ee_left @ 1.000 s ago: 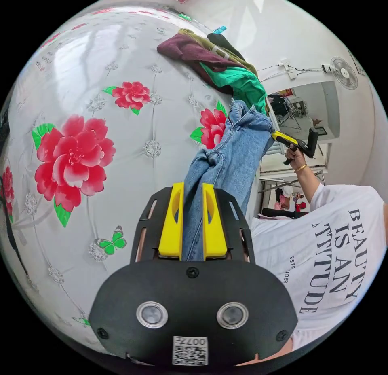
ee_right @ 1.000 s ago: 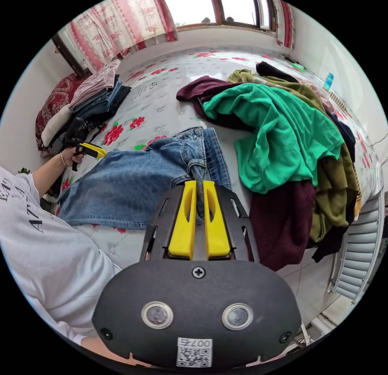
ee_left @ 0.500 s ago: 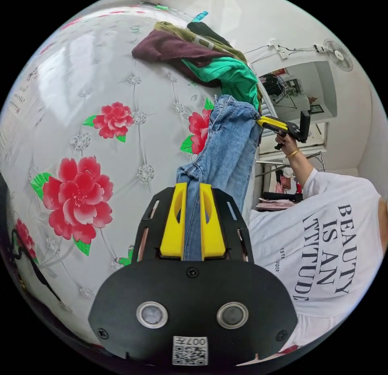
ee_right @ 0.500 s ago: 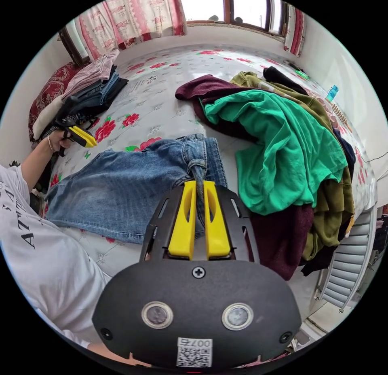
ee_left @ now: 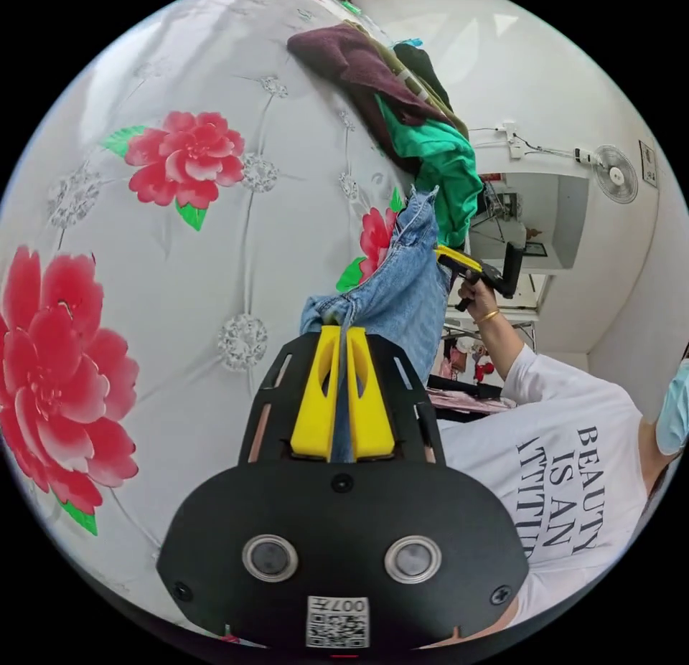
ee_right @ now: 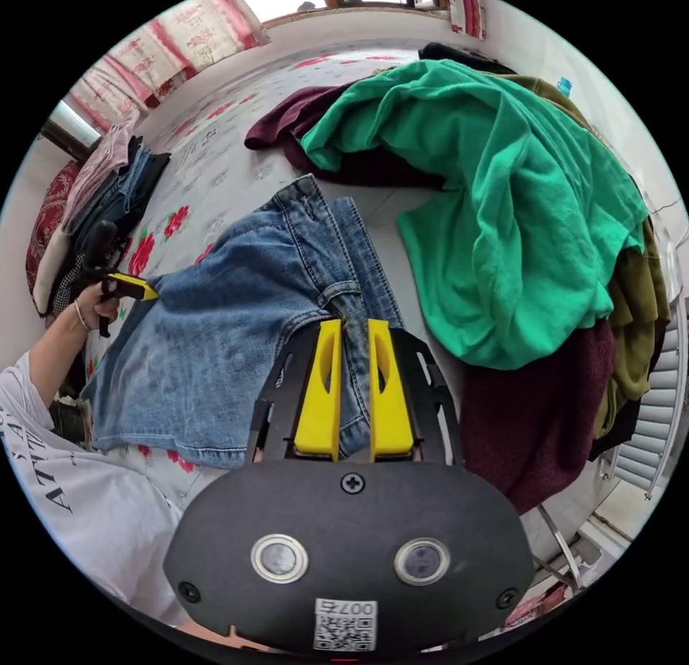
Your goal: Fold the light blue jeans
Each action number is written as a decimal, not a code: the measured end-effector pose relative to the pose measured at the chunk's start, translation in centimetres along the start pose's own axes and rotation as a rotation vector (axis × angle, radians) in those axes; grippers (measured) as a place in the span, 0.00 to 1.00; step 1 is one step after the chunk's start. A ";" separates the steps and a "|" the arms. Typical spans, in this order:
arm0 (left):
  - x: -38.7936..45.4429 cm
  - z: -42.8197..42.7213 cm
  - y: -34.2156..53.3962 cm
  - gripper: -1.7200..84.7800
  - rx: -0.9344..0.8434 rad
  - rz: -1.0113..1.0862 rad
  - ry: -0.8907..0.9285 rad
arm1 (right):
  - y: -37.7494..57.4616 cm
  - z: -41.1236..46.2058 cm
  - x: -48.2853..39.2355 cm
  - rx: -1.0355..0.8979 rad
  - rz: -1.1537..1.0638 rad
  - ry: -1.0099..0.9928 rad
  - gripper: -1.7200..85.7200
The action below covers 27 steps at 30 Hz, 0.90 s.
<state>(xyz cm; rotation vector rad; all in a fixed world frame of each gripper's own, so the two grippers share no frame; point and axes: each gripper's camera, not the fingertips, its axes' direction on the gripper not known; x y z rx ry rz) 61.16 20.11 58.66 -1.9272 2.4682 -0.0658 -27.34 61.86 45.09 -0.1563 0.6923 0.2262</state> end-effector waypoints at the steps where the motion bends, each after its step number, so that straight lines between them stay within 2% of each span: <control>1: 0.2 -0.4 0.7 0.04 0.019 -0.005 0.002 | 0.5 -0.6 0.9 0.037 0.031 -0.029 0.08; 5: 2.7 -5.0 8.3 0.08 0.228 0.028 -0.033 | 4.6 -4.8 4.0 0.183 0.136 -0.137 0.09; 10: 4.8 -9.4 21.2 0.10 0.410 -0.084 -0.157 | 14.0 -8.2 10.3 0.376 0.392 -0.275 0.12; 15: 6.1 -11.0 38.5 0.11 0.595 -0.392 -0.200 | 17.9 -4.7 11.8 0.291 0.513 -0.458 0.13; 16: 6.3 -11.1 40.7 0.11 0.630 -0.438 -0.203 | 17.8 -5.2 10.2 0.314 0.481 -0.427 0.12; 18: 7.7 -11.5 49.4 0.12 0.811 -0.630 -0.232 | 16.7 -6.3 6.1 0.330 0.341 -0.343 0.12; 19: 8.1 -11.5 51.6 0.12 0.868 -0.676 -0.239 | 15.3 -6.5 2.7 0.296 0.226 -0.292 0.12; 21: 10.4 -11.4 60.1 0.14 1.115 -0.827 -0.278 | 13.3 -6.1 -2.9 0.217 0.056 -0.241 0.11; 22: 10.9 -11.2 62.0 0.15 1.167 -0.858 -0.279 | 12.4 -5.7 -6.6 0.192 -0.040 -0.229 0.11; 24: 12.7 -10.5 68.8 0.15 1.308 -0.977 -0.300 | 11.2 -4.5 -11.8 0.140 -0.170 -0.280 0.11; 27: 14.1 -9.1 75.3 0.16 1.382 -1.105 -0.331 | 9.7 -2.6 -18.9 0.032 -0.277 -0.411 0.11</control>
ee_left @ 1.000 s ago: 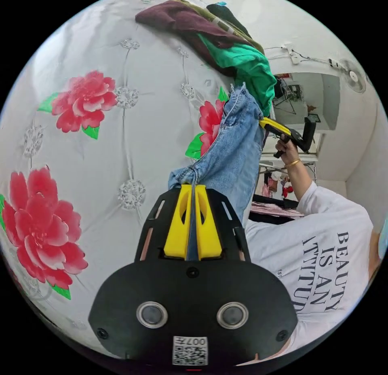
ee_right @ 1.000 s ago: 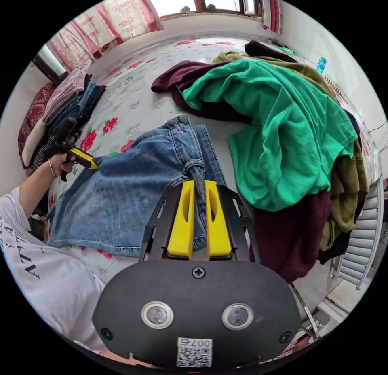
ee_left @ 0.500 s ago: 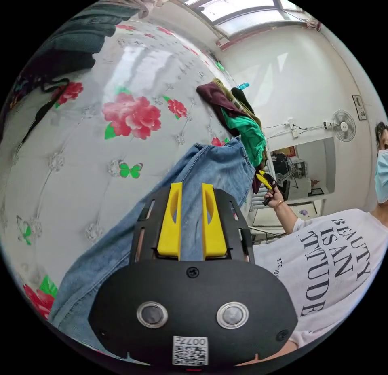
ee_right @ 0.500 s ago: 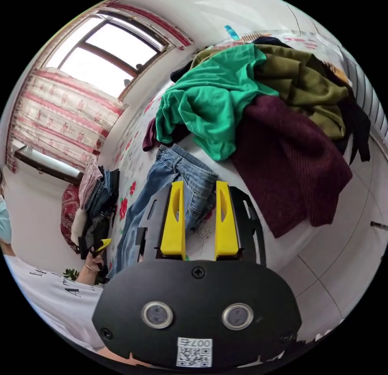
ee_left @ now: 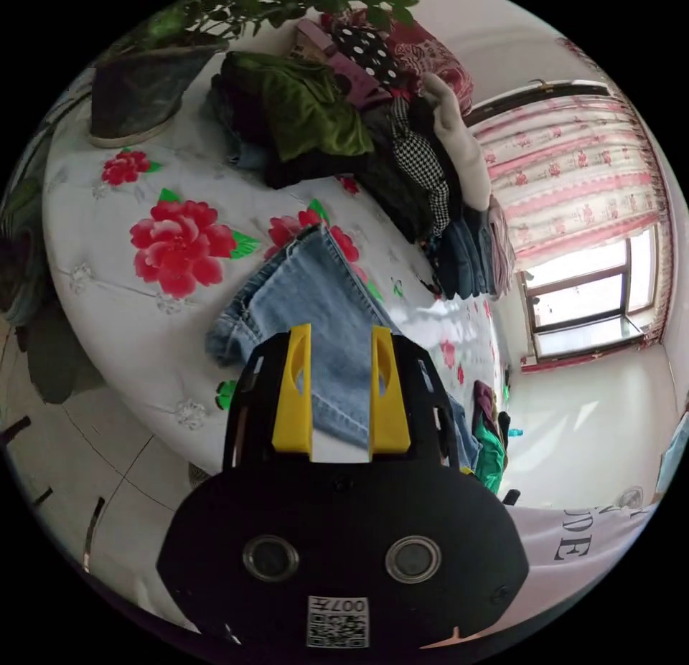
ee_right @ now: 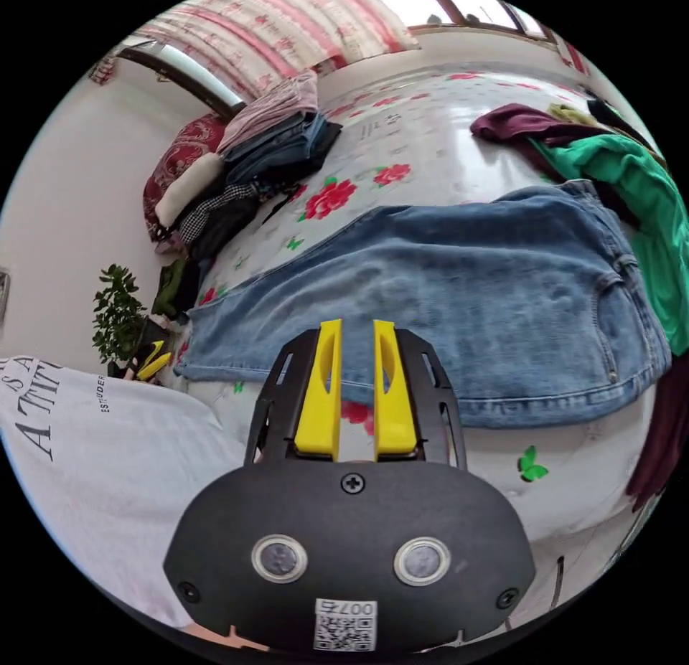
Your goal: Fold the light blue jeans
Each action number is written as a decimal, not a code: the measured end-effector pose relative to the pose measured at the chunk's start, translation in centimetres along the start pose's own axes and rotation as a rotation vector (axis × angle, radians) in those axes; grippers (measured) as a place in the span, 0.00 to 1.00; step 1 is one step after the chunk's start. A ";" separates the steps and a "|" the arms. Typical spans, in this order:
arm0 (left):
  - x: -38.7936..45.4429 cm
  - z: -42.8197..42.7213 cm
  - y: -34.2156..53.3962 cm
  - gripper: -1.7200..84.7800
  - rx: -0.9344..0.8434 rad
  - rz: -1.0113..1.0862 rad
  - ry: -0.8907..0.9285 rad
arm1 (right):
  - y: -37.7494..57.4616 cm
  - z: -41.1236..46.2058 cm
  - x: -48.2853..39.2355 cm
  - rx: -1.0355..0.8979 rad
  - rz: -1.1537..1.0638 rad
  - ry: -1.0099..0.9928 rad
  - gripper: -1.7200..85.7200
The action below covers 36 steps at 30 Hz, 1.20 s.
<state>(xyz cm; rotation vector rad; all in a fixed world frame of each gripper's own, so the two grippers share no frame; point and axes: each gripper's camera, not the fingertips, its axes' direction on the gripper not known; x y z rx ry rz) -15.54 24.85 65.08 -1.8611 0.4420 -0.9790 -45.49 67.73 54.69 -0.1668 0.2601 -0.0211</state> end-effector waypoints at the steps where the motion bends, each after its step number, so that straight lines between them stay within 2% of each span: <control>1: -0.9 -0.7 0.2 0.16 0.009 -0.020 -0.011 | -0.9 1.0 -2.1 -0.005 -0.031 -0.038 0.11; 7: -7.3 -5.5 1.0 0.17 0.043 -0.160 0.021 | -4.5 1.9 -10.9 -0.044 -0.206 -0.083 0.10; 13: -10.2 -6.8 -0.6 0.20 -0.030 -0.165 0.107 | -5.3 0.1 -13.1 -0.047 -0.177 -0.066 0.11; 16: -10.7 -7.4 -1.6 0.18 -0.025 -0.166 0.122 | -5.2 -1.1 -13.8 -0.028 -0.141 -0.056 0.11; 19: -11.0 -8.4 -2.7 0.11 -0.030 -0.198 0.134 | -5.3 -1.9 -15.0 -0.022 -0.127 -0.040 0.11; 23: -8.2 -12.9 -3.7 0.08 0.055 -0.033 0.212 | -6.3 -3.4 -17.1 -0.019 -0.129 -0.022 0.11; 25: -8.5 -14.1 -3.7 0.07 0.071 -0.033 0.222 | -6.7 -4.0 -17.8 -0.004 -0.130 -0.006 0.11; 28: -12.7 -13.3 -2.9 0.07 -0.009 -0.199 0.172 | -7.6 -4.0 -18.5 -0.014 -0.121 -0.006 0.11; 29: -14.1 -13.5 -2.0 0.07 -0.001 -0.284 0.234 | -8.1 -3.8 -18.9 -0.024 -0.121 -0.011 0.12; 31: -13.7 -14.8 -1.3 0.06 0.035 -0.227 0.282 | -9.4 -3.7 -20.2 -0.044 -0.155 -0.012 0.12; 33: -11.8 -16.6 -1.4 0.06 0.020 -0.064 0.216 | -11.3 -3.5 -22.3 -0.060 -0.237 0.027 0.12; 36: -10.4 -18.2 -1.4 0.07 0.023 0.029 0.150 | -16.1 -1.6 -26.3 -0.113 -0.409 0.079 0.12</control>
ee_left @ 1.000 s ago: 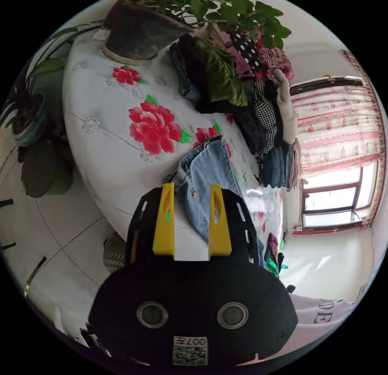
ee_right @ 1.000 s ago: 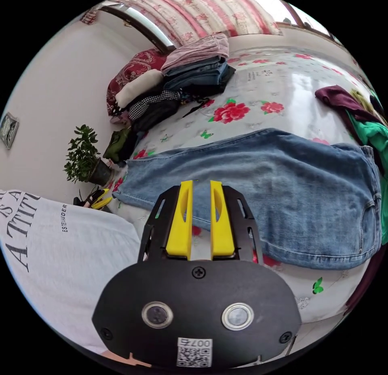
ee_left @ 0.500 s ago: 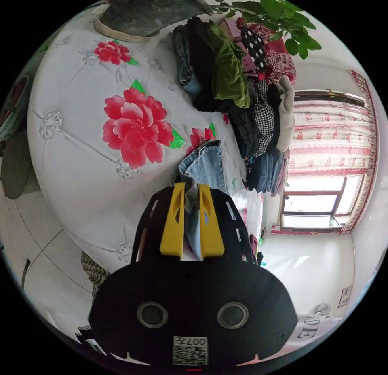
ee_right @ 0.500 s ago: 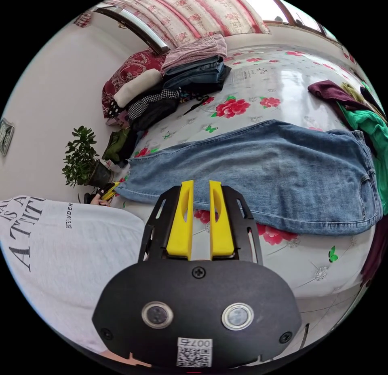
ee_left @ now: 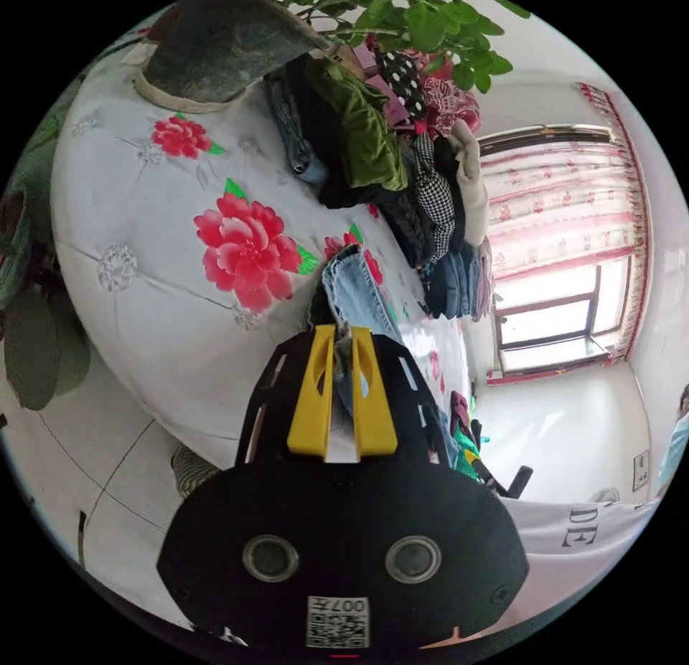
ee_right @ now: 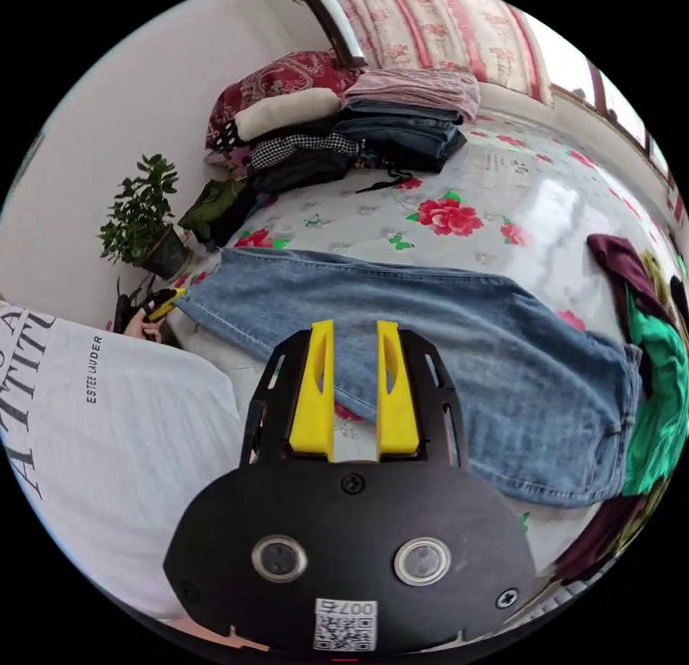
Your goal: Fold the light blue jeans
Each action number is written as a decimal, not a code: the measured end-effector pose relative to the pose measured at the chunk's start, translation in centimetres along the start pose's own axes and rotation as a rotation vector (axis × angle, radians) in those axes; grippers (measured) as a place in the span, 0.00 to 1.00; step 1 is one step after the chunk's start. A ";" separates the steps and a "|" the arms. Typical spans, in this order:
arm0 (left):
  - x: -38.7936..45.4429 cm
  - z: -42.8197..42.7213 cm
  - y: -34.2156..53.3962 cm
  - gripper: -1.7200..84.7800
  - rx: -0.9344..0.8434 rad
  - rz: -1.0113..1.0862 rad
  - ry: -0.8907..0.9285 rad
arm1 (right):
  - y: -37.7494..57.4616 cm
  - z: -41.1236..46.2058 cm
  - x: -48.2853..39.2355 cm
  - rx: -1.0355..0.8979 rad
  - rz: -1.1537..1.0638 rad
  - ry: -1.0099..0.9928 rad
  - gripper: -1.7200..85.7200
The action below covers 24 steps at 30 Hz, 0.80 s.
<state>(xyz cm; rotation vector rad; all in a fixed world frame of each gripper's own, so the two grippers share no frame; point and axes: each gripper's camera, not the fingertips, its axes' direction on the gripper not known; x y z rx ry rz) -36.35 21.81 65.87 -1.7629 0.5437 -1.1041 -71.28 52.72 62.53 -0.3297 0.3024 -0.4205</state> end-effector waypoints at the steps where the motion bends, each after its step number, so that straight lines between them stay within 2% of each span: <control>1: 0.3 -0.5 0.1 0.07 0.016 0.018 -0.026 | -2.7 1.0 -0.5 -0.044 -0.051 0.013 0.12; 3: 2.0 -3.0 0.6 0.07 0.112 0.099 -0.111 | -6.5 1.9 -0.8 -0.076 -0.079 0.005 0.12; 5: 3.6 -4.2 0.6 0.09 0.116 0.190 -0.120 | -10.4 2.9 -1.1 -0.068 -0.112 0.002 0.12; 10: 9.4 -1.7 -1.6 0.14 -0.033 0.451 -0.172 | -16.7 7.6 -0.9 -0.186 -0.209 0.075 0.12; 14: 15.0 5.0 -4.0 0.17 -0.149 0.646 -0.142 | -21.8 11.9 -0.8 -0.291 -0.279 0.101 0.11; 17: 17.6 10.9 -5.5 0.18 -0.285 0.687 -0.185 | -24.6 14.6 -1.2 -0.346 -0.315 0.100 0.11; 19: 18.7 14.1 -6.1 0.17 -0.357 0.698 -0.237 | -26.0 15.9 -1.3 -0.367 -0.330 0.100 0.10; 21: 18.8 18.0 -6.2 0.13 -0.468 0.668 -0.386 | -27.0 17.4 -1.3 -0.404 -0.343 0.095 0.09; 23: 19.4 18.0 -6.4 0.03 -0.366 0.672 -0.470 | -27.6 19.3 -0.9 -0.457 -0.344 0.084 0.08; 24: 19.4 18.3 -6.8 0.02 -0.420 0.629 -0.451 | -27.8 19.3 -0.8 -0.448 -0.339 0.080 0.07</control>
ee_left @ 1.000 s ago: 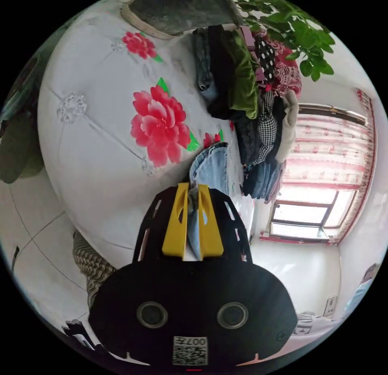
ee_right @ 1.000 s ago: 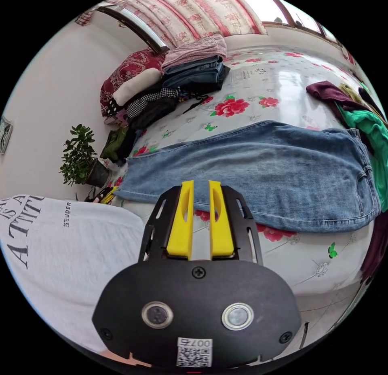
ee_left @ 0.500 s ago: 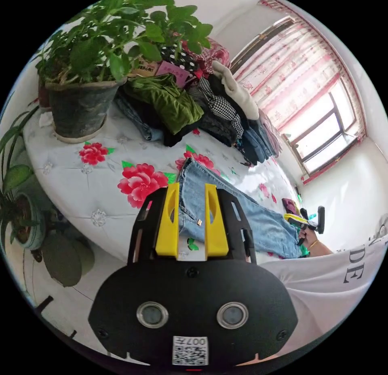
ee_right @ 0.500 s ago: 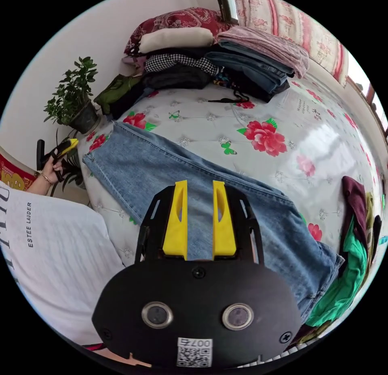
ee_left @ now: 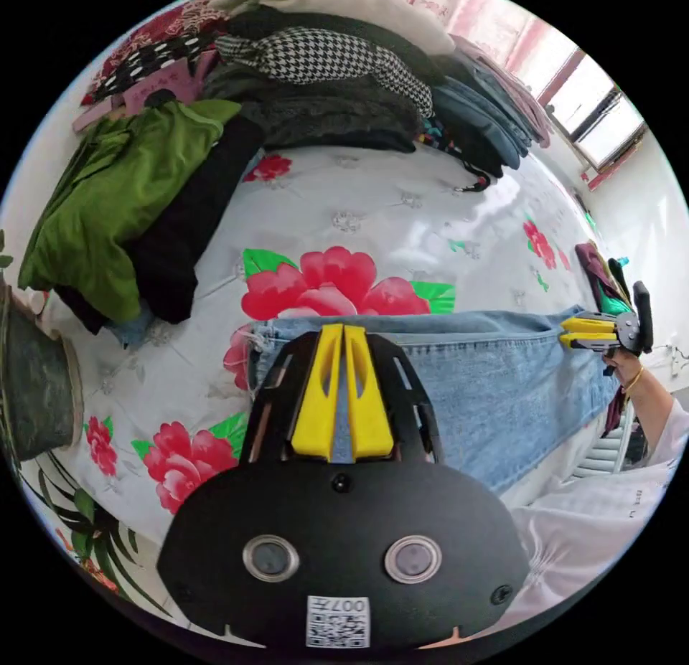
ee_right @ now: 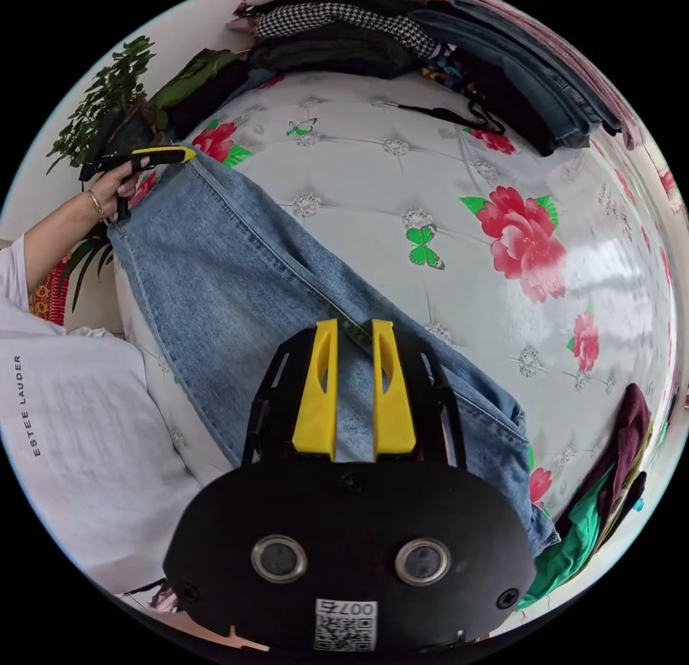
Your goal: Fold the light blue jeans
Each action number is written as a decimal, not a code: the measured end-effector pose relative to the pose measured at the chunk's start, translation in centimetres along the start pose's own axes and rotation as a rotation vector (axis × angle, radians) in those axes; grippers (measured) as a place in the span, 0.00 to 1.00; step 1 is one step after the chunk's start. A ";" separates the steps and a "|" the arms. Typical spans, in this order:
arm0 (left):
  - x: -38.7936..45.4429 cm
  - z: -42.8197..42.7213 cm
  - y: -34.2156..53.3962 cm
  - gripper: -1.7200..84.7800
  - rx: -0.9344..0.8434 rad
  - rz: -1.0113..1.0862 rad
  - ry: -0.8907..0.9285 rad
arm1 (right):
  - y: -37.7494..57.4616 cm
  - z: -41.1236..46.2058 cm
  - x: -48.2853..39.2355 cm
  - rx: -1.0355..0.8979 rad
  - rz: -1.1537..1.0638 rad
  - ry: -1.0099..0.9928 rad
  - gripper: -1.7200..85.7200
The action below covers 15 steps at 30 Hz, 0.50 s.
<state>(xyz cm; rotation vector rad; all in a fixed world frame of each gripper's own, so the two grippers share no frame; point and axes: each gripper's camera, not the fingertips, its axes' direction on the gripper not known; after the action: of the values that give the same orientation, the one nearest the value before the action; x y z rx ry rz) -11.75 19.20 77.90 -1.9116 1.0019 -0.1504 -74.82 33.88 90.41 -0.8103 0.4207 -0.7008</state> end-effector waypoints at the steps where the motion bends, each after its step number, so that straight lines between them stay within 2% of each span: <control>1: 0.0 -0.2 -0.1 0.02 0.002 -0.002 0.023 | -0.1 -0.5 0.5 0.014 0.013 -0.013 0.06; 7: 0.5 -5.7 0.8 0.01 0.167 0.043 0.084 | 0.5 -6.4 1.4 0.137 -0.014 -0.064 0.03; 11: 0.4 -9.0 0.3 0.02 0.311 0.052 0.134 | -1.5 -8.6 2.8 0.118 -0.040 -0.050 0.03; 13: 0.8 -7.7 -0.7 0.05 0.253 0.100 0.160 | -3.0 -7.0 4.1 0.087 -0.028 -0.059 0.03; 15: 1.6 -4.5 -2.3 0.12 0.096 0.159 0.191 | -4.9 -3.8 5.8 0.002 0.013 -0.105 0.03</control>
<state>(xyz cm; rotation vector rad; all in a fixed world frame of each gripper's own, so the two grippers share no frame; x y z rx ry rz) -11.55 15.55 81.77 -1.7463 1.2475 -0.2886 -75.02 25.45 91.36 -0.8380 0.3303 -0.6429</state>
